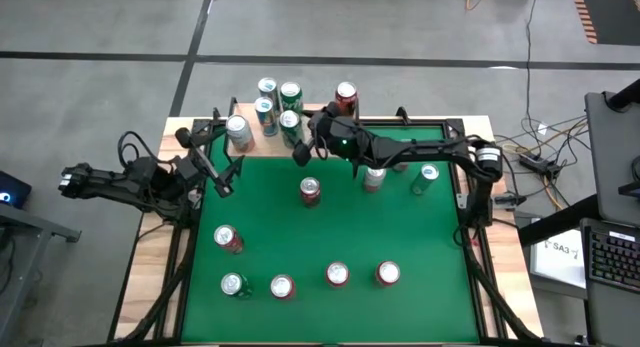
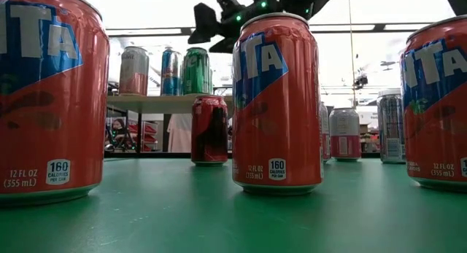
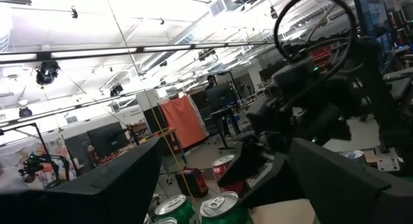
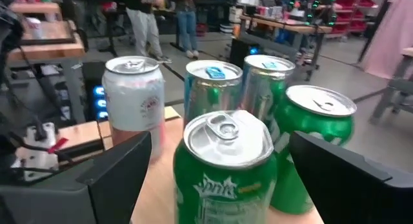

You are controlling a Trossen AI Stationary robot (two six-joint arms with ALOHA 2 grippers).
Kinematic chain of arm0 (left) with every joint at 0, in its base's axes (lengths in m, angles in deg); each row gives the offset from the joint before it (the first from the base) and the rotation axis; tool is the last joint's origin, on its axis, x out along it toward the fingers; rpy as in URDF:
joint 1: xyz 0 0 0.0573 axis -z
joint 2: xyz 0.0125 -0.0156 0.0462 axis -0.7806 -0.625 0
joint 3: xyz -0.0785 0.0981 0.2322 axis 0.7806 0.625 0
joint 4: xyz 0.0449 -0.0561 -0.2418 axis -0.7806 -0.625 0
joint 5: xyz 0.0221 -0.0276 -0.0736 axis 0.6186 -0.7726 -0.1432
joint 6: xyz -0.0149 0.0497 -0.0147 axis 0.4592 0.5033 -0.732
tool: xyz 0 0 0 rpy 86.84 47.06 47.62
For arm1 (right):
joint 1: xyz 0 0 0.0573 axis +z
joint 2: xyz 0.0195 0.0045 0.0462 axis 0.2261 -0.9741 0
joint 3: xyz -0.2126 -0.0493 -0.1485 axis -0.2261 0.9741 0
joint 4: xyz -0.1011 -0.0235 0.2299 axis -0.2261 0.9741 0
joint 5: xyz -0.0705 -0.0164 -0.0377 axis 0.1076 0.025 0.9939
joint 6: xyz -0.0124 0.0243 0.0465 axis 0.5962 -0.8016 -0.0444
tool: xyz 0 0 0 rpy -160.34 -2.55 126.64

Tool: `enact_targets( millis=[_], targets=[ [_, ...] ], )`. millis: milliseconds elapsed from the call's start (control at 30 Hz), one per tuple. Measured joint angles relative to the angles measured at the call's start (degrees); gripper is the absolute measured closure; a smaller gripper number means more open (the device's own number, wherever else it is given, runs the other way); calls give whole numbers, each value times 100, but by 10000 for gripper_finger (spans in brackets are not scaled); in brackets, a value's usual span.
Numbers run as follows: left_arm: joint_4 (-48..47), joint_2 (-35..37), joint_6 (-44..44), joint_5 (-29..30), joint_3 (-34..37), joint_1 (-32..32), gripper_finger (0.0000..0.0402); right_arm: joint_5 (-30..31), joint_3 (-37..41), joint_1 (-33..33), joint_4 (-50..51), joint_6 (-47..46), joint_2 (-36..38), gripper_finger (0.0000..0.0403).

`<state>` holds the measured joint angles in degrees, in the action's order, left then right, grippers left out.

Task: Place canned beverage on shelf
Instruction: Put the white and red can on the shelf

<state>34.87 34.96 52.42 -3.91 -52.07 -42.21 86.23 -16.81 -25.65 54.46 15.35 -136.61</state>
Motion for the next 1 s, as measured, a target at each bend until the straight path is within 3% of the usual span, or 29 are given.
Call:
enact_targets(
  millis=[167,300,467,767,1000],
  targets=[
    [-73,25,20,0,0,0,76,168,0,298,180,203,158,48],
    [-96,48,33,0,0,0,76,120,0,493,448,294,195,78],
    [-95,48,33,0,0,0,76,50,0,556,773,245,195,155],
    [-91,48,34,0,0,0,76,69,2,388,969,-47,1,376],
    [-90,53,35,0,0,2,76,105,2,199,939,-198,-171,392]
  ],
)
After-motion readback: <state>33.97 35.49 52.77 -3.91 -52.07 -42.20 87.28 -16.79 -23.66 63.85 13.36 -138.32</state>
